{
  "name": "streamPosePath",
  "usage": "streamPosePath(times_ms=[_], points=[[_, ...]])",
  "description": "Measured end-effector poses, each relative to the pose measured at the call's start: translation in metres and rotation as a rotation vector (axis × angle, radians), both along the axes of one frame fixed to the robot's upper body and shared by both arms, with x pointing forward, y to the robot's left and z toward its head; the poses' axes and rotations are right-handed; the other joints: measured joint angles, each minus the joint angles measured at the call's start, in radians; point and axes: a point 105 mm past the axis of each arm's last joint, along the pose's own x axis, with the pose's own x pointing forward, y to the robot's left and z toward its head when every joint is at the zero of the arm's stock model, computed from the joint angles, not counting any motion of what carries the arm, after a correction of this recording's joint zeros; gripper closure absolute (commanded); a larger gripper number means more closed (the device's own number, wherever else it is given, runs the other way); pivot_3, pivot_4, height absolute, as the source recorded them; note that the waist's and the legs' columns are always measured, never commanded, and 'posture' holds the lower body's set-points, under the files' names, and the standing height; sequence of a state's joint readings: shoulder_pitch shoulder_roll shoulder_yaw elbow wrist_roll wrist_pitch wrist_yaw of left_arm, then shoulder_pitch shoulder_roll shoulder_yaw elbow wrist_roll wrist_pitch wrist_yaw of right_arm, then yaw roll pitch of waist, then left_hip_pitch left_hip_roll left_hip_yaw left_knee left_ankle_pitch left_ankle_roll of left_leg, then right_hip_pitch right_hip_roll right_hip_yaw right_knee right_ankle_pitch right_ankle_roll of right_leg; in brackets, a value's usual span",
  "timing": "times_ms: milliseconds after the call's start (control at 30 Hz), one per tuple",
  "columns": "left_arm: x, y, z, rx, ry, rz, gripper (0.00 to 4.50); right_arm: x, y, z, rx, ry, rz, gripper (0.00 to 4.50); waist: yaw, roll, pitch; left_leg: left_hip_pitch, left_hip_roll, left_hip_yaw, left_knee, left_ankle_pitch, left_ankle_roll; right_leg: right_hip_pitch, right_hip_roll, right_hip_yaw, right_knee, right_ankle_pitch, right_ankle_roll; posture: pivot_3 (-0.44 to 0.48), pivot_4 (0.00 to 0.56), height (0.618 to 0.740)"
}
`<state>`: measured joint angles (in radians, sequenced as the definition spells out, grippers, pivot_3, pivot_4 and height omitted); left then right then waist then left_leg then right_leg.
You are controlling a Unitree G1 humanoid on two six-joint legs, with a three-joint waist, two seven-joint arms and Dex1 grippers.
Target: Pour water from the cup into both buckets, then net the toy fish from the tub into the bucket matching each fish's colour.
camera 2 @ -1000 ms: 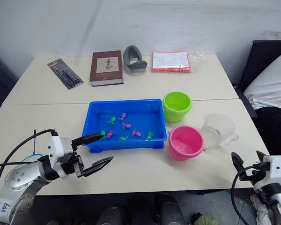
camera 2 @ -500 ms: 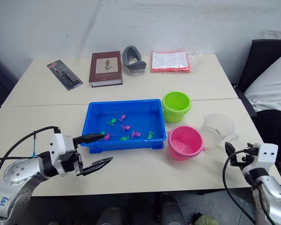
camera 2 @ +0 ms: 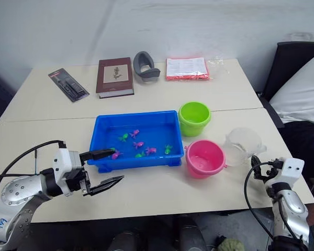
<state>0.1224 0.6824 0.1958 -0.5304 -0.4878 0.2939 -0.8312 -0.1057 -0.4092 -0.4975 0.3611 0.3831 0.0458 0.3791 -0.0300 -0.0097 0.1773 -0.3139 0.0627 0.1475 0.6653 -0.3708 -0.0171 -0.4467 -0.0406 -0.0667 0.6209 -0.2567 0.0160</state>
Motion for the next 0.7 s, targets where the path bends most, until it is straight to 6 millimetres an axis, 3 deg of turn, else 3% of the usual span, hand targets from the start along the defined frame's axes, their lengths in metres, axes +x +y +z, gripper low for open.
streamPosePath(times_ms=[100, 200, 433, 700], points=[[0.001, 0.001, 0.001, 0.003, -0.009, 0.002, 0.02, 0.01, 0.001, 0.0, 0.037, -0.016, -0.002, 0.0, -0.005, 0.0, 0.0, 0.001, 0.0, 0.0, -0.001, 0.0, -0.001, 0.0, 0.001, 0.001, 0.0, 0.0, 0.0, 0.0, 0.15, 0.74], [0.002, 0.003, -0.002, 0.004, -0.001, 0.01, 0.0, 0.015, 0.001, -0.001, 0.051, -0.022, 0.005, 0.81, -0.006, 0.0, 0.0, 0.001, 0.0, 0.001, -0.001, 0.0, -0.001, 0.0, 0.001, 0.001, 0.0, 0.0, 0.0, 0.0, 0.15, 0.74], [0.005, 0.004, -0.002, 0.007, -0.002, 0.015, 0.0, 0.027, 0.011, 0.002, 0.074, -0.055, 0.086, 4.42, -0.006, 0.0, 0.0, 0.0, 0.0, 0.001, -0.001, 0.0, -0.001, -0.001, 0.001, 0.001, 0.0, 0.0, 0.0, 0.0, 0.15, 0.74], [0.004, 0.004, -0.002, 0.01, 0.0, 0.009, 0.0, 0.03, 0.015, 0.011, 0.047, -0.102, 0.118, 4.47, -0.006, 0.0, 0.0, 0.0, 0.0, 0.002, -0.001, 0.0, -0.001, -0.001, 0.001, 0.002, 0.0, 0.0, 0.0, 0.0, 0.15, 0.74]])
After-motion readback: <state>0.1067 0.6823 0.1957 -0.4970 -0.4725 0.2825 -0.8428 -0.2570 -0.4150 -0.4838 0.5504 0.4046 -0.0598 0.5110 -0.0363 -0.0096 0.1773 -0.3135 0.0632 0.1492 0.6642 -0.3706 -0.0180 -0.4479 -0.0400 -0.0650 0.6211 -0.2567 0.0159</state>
